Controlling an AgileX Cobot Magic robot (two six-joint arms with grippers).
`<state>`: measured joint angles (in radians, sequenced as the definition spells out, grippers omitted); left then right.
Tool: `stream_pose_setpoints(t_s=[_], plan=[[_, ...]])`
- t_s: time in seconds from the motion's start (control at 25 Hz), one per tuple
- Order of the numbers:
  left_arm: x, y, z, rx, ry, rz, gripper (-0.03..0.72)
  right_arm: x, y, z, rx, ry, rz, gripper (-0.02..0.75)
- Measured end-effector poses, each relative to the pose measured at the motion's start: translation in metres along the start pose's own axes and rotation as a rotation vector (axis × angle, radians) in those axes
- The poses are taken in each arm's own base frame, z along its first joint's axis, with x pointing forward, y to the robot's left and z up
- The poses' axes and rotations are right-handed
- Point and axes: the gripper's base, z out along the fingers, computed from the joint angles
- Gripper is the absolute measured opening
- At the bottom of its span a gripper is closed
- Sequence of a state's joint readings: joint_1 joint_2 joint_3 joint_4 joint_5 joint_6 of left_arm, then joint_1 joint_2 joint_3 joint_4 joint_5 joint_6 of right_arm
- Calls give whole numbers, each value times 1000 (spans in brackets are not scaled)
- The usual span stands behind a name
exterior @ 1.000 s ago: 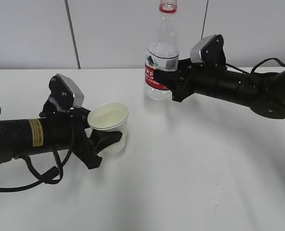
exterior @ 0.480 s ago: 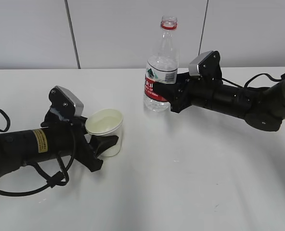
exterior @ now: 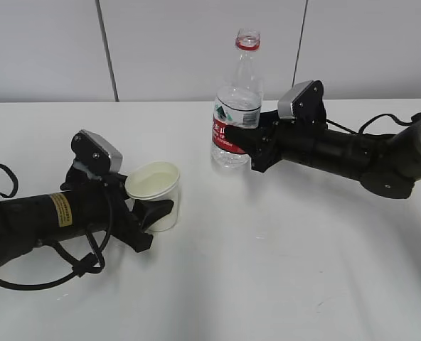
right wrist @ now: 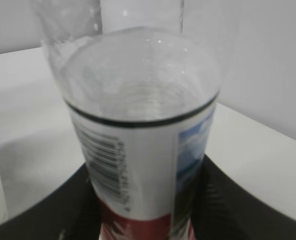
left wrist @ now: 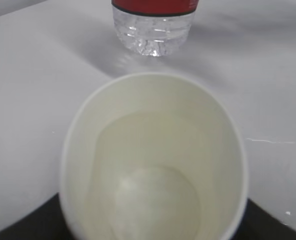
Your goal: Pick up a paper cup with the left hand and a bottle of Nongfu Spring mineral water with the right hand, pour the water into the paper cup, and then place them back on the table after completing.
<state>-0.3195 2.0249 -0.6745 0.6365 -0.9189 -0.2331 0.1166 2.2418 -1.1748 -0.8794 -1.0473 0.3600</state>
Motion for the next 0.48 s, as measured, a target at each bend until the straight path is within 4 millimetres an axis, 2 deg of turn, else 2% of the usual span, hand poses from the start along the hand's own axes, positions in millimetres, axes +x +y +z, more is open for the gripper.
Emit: stream_pose_setpoints(t_s=[0.24,0.48], plan=[[1,1,1,-4,6,-1,401,1,0,0,-2,-2,-1,345],[6,2,2,-11,47,-5,515,1,0,0,-2,-2,-3,345]])
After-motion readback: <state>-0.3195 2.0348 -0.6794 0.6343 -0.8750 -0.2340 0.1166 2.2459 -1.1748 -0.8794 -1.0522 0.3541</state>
